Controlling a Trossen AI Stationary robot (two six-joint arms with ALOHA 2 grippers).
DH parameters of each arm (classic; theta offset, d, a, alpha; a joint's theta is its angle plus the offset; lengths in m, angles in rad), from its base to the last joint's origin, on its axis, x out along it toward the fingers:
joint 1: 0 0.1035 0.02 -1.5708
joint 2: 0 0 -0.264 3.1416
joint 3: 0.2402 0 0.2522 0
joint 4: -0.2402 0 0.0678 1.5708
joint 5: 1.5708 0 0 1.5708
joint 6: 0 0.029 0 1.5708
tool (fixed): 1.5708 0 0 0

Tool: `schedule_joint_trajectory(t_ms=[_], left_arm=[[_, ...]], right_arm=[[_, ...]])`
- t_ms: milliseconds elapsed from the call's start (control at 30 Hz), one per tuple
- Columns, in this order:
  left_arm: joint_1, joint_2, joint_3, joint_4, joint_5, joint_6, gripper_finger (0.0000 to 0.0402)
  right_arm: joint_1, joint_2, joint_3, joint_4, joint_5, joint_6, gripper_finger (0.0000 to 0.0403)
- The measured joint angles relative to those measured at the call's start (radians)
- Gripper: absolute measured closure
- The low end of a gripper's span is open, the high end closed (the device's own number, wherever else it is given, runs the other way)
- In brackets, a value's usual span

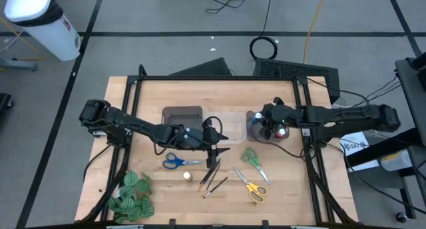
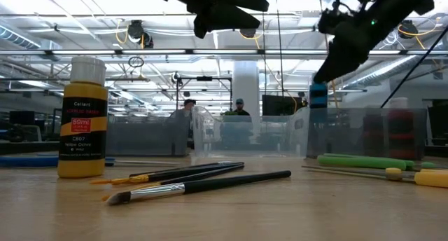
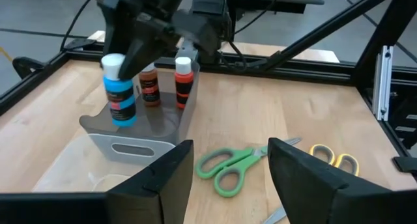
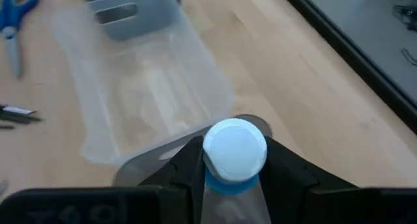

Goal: Pick & Place Paint Supplies
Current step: Put the blue paint bottle into the right black bin, then put the yellow paint bottle into the right black bin

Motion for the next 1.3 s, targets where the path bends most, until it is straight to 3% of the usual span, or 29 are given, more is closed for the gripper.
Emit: schedule_joint_trajectory(t_ms=[300, 800, 1100, 1300], left_arm=[[0.0, 0.0, 0.0, 0.0, 0.0, -0.001, 0.0215], [0.001, 0.0, 0.0, 0.003, 0.0, -0.001, 0.0237], [0.001, 0.0, 0.0, 0.002, 0.0, -0.01, 0.0232], [0.001, 0.0, 0.0, -0.051, 0.0, -0.01, 0.0213]], right_arm=[[-0.103, 0.014, -0.108, 0.097, -0.066, 0.031, 0.0298], [-0.117, 0.015, -0.206, 0.184, -0.106, 0.074, 0.0298], [-0.117, 0.016, -0.209, 0.205, -0.108, 0.058, 0.0189], [-0.116, -0.013, -0.209, 0.211, -0.107, 0.014, 0.0153]])
